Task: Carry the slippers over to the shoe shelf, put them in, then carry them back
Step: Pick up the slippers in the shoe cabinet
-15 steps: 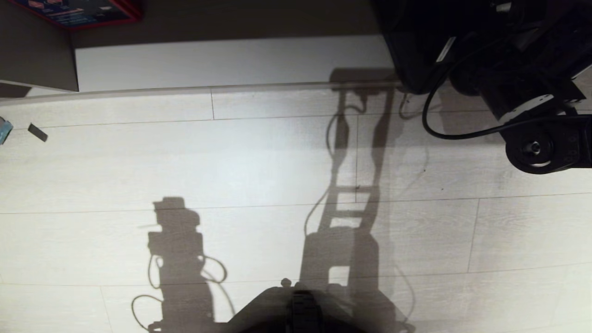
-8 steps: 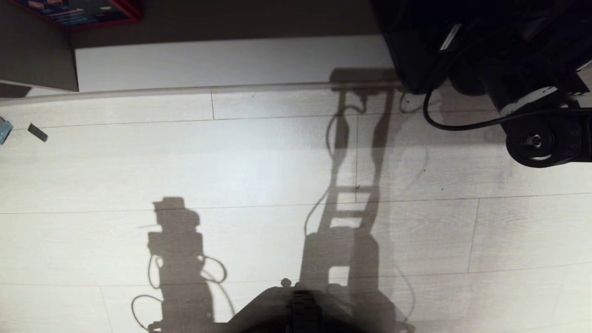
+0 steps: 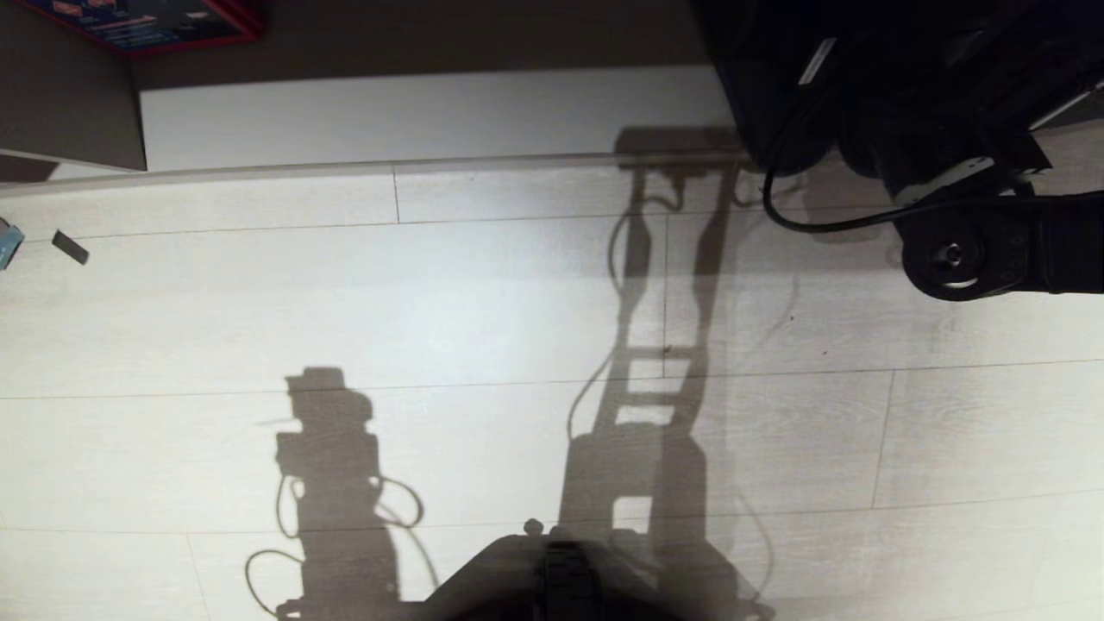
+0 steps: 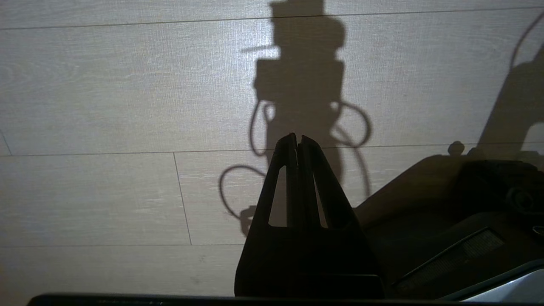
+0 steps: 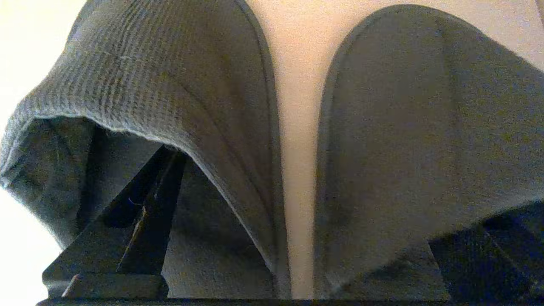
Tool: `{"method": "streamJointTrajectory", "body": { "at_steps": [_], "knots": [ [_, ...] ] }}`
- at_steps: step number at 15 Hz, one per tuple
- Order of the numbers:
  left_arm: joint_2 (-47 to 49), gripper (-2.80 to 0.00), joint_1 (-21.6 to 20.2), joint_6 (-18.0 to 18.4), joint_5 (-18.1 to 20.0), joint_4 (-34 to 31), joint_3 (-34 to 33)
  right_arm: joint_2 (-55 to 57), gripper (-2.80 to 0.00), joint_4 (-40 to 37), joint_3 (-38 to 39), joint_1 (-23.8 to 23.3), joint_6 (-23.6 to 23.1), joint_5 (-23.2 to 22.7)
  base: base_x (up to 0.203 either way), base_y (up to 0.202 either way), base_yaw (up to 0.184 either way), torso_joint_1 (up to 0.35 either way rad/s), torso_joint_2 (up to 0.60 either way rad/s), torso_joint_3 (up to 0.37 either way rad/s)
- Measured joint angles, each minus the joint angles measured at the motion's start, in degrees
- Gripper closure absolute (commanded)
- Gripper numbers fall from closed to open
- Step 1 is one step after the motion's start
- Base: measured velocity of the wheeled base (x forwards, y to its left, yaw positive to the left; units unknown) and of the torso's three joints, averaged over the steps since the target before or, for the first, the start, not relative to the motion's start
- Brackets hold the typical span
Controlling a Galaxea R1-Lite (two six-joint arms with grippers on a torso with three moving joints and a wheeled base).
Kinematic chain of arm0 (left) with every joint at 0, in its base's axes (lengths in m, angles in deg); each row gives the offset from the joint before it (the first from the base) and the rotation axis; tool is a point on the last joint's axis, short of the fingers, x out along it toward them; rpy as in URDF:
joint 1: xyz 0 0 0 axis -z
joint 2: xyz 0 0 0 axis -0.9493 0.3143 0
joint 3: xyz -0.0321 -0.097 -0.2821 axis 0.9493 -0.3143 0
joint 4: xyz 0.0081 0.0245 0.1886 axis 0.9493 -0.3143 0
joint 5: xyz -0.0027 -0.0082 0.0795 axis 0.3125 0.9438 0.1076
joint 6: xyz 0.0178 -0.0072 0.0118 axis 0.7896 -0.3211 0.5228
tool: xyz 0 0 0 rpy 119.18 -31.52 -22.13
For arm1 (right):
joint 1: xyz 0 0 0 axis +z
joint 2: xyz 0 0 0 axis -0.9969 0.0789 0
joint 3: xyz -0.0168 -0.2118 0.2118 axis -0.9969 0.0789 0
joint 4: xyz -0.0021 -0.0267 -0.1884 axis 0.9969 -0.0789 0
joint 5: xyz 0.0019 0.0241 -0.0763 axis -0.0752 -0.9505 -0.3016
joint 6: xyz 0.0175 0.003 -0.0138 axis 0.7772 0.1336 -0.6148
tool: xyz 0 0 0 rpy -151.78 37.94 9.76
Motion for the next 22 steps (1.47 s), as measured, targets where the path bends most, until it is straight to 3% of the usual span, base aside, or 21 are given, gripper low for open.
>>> {"method": "streamJointTrajectory", "body": {
  "at_steps": [3,4,17,22],
  "knots": [
    [0.0,0.00,0.0,0.0,0.0,0.0,0.0,1.4,-2.80,0.0,-2.0,0.1,-0.1,0.6,0.000,0.000,0.000,0.000,0.00,0.000],
    [0.0,0.00,0.0,0.0,0.0,0.0,0.0,1.9,0.00,0.0,-2.7,0.2,-0.1,0.7,0.000,0.000,0.000,0.000,0.00,0.000],
    [0.0,0.00,0.0,-0.1,0.0,0.0,0.0,3.3,0.00,-2.4,-6.8,0.7,0.1,0.8,0.000,0.000,0.000,0.000,0.00,0.000],
    [0.0,0.00,0.0,-0.1,0.0,0.0,0.0,-4.1,0.00,-6.9,1.2,1.6,1.9,-0.5,0.000,0.000,0.000,0.000,0.00,0.000]
  ]
}}
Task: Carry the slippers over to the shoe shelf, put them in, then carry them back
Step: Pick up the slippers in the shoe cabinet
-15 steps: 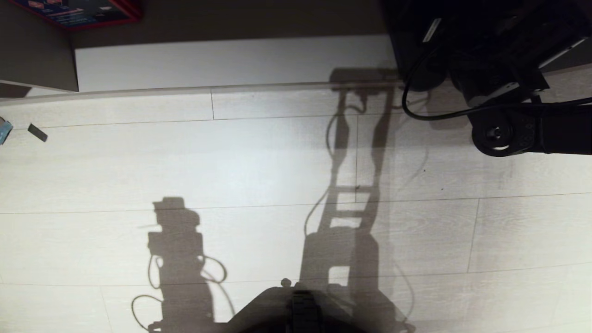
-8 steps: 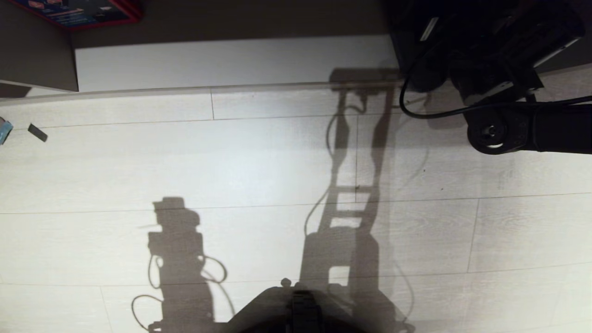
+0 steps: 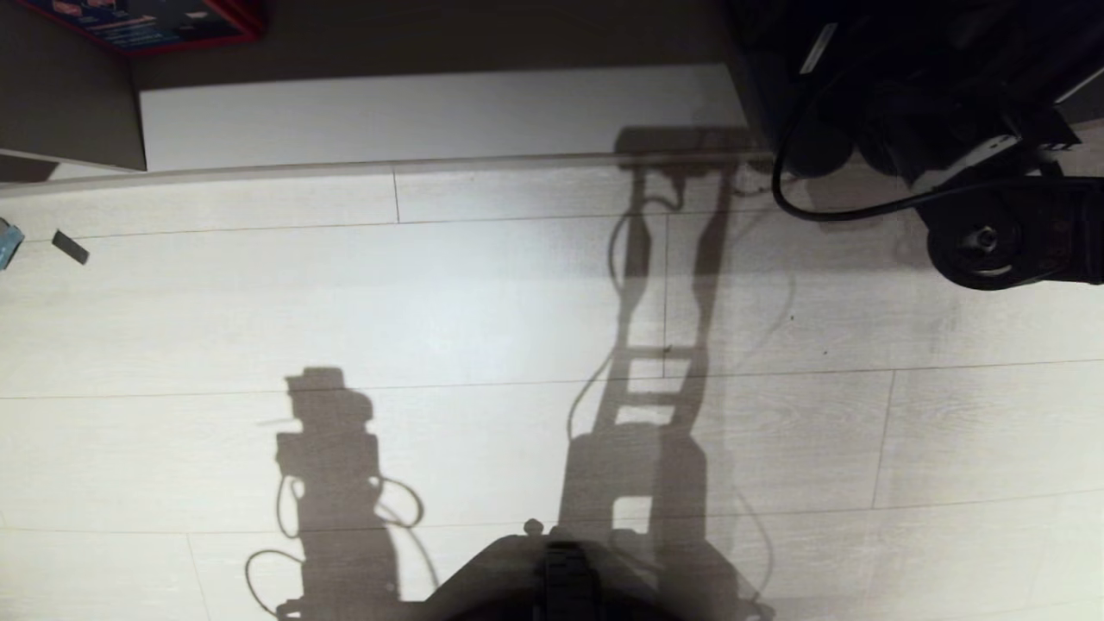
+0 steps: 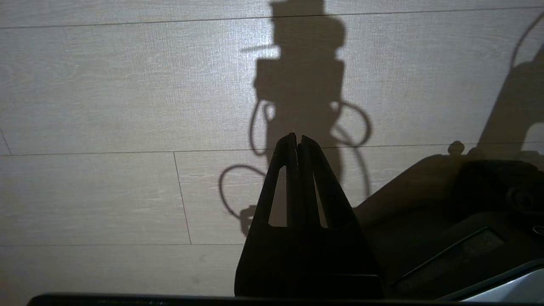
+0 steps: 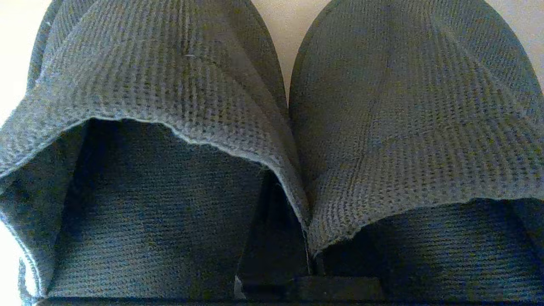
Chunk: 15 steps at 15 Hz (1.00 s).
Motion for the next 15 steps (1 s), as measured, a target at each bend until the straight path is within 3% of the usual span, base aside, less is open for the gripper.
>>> {"method": "streamJointTrajectory", "body": {
  "at_steps": [7,12,15],
  "knots": [
    [0.0,0.00,0.0,0.0,0.0,0.0,0.0,-15.7,0.00,-2.4,23.4,1.6,2.3,-0.9,0.000,0.000,0.000,0.000,0.00,0.000],
    [0.0,0.00,0.0,0.0,0.0,0.0,0.0,-26.2,0.00,-3.1,41.3,5.0,1.6,-0.7,0.000,0.000,0.000,0.000,0.00,0.000],
    [0.0,0.00,0.0,0.0,0.0,0.0,0.0,-33.1,0.00,-7.8,48.3,5.9,1.2,-0.7,0.000,0.000,0.000,0.000,0.00,0.000]
  ]
}}
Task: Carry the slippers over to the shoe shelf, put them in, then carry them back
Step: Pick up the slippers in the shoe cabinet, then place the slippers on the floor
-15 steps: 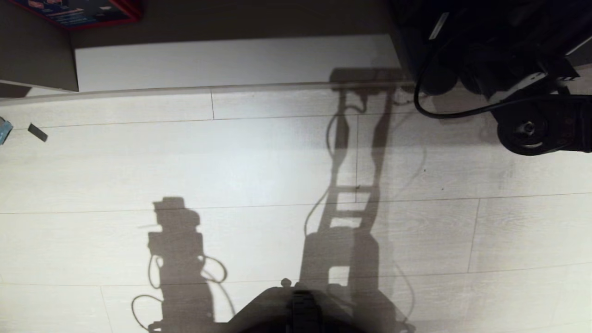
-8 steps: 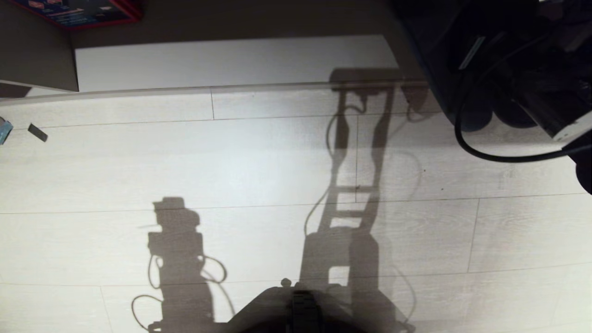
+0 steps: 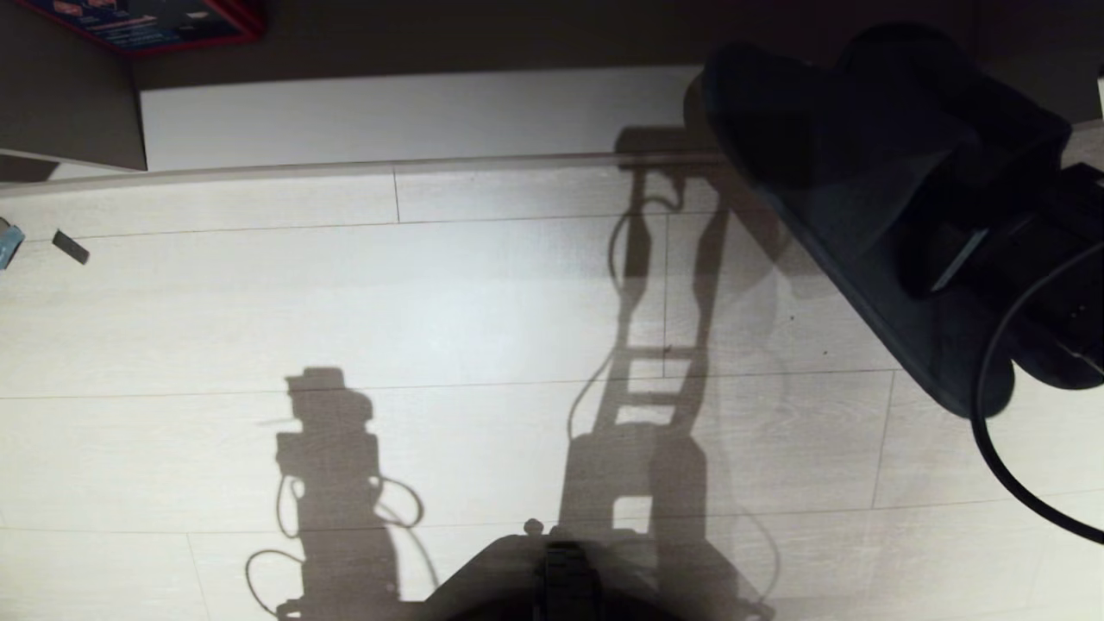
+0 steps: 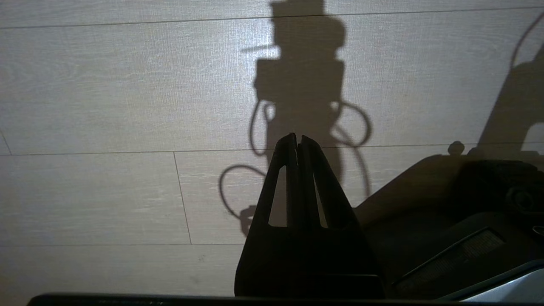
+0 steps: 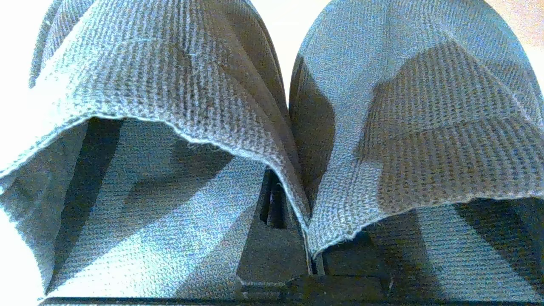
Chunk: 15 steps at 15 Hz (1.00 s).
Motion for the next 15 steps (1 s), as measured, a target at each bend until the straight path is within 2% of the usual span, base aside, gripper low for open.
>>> {"method": "streamJointTrajectory", "body": {
  "at_steps": [5,7,9,12,15],
  "knots": [
    [0.0,0.00,0.0,0.0,0.0,0.0,0.0,-14.7,0.00,-9.5,9.4,0.7,1.2,0.3,0.000,0.000,0.000,0.000,0.00,0.000],
    [0.0,0.00,0.0,0.0,0.0,0.0,0.0,-21.5,0.00,-13.9,11.7,-1.0,2.4,0.8,0.000,0.000,0.000,0.000,0.00,0.000],
    [0.0,0.00,0.0,0.0,0.0,0.0,0.0,-28.6,0.00,-16.9,13.9,-4.5,3.2,1.0,0.000,0.000,0.000,0.000,0.00,0.000],
    [0.0,0.00,0.0,-0.1,0.0,0.0,0.0,-39.5,0.00,-22.5,16.2,-12.7,4.6,0.1,0.000,0.000,0.000,0.000,0.00,0.000],
    [0.0,0.00,0.0,0.0,0.0,0.0,0.0,-49.5,0.00,-26.2,22.5,-18.6,10.1,-1.9,0.000,0.000,0.000,0.000,0.00,0.000]
  ]
}}
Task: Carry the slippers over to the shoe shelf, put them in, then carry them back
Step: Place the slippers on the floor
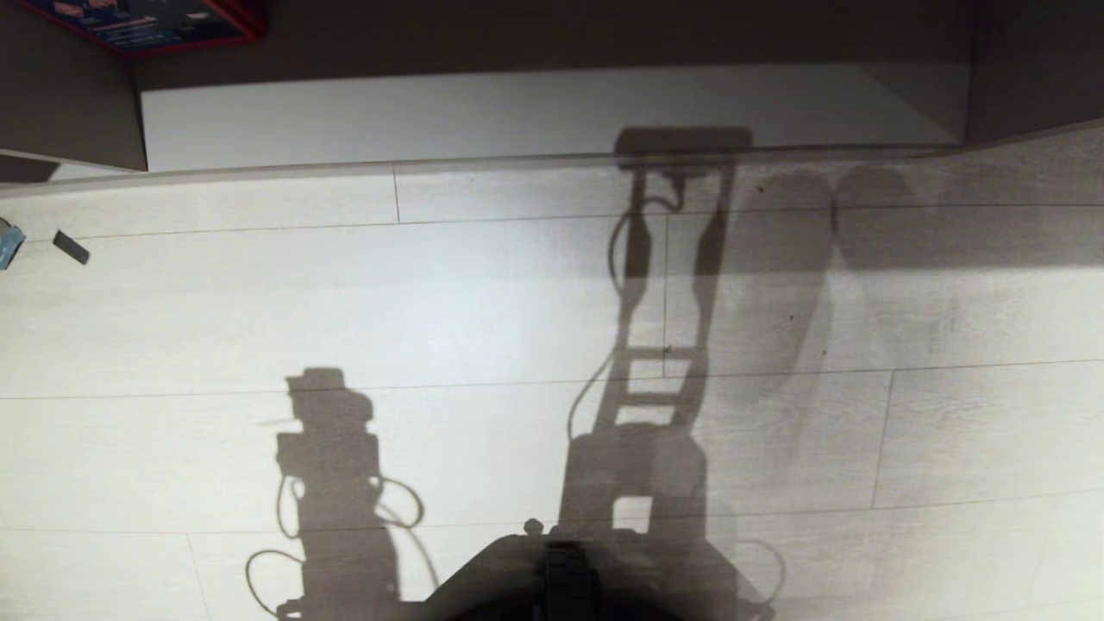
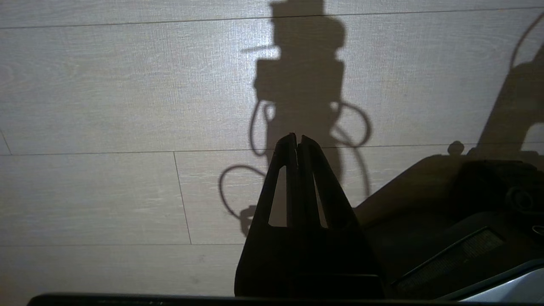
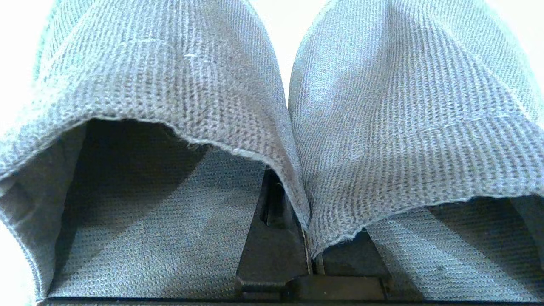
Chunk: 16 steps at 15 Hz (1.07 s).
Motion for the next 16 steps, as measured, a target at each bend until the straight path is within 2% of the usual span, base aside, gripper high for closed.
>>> {"method": "streamJointTrajectory", "body": {
  "at_steps": [1,3,4,6,8,10,12,16],
  "knots": [
    [0.0,0.00,0.0,0.0,0.0,0.0,0.0,-2.7,0.00,-0.3,3.1,-1.3,2.1,-0.3,0.000,0.000,0.000,0.000,0.00,0.000],
    [0.0,0.00,0.0,0.0,0.0,0.0,0.0,-7.3,0.00,-0.5,8.9,-2.6,3.5,-0.5,0.000,0.000,0.000,0.000,0.00,0.000],
    [0.0,0.00,0.0,0.0,0.0,0.0,0.0,-9.0,0.00,-0.8,11.6,-2.9,3.3,-0.6,0.000,0.000,0.000,0.000,0.00,0.000],
    [0.0,0.00,0.0,0.2,0.0,0.0,0.0,-11.9,0.00,-3.6,16.3,-3.1,0.2,-0.7,0.000,0.000,0.000,0.000,0.00,0.000],
    [0.0,0.00,0.0,0.2,0.0,0.0,0.0,-15.7,0.00,-9.7,18.0,-3.2,-1.5,-0.7,0.000,0.000,0.000,0.000,0.00,0.000],
    [0.0,0.00,0.0,0.1,0.0,0.0,0.0,-19.3,0.00,-18.1,18.6,-3.3,-2.0,-0.7,0.000,0.000,0.000,0.000,0.00,0.000],
    [0.0,0.00,0.0,0.0,0.0,0.0,0.0,-22.2,0.00,-22.9,18.6,-3.4,-1.8,-1.0,0.000,0.000,0.000,0.000,0.00,0.017],
    [0.0,0.00,0.0,-0.1,0.0,0.0,0.0,-24.1,0.00,-24.0,18.8,-3.4,-1.8,-1.1,0.000,0.000,0.000,0.002,0.00,0.147]
  ]
}}
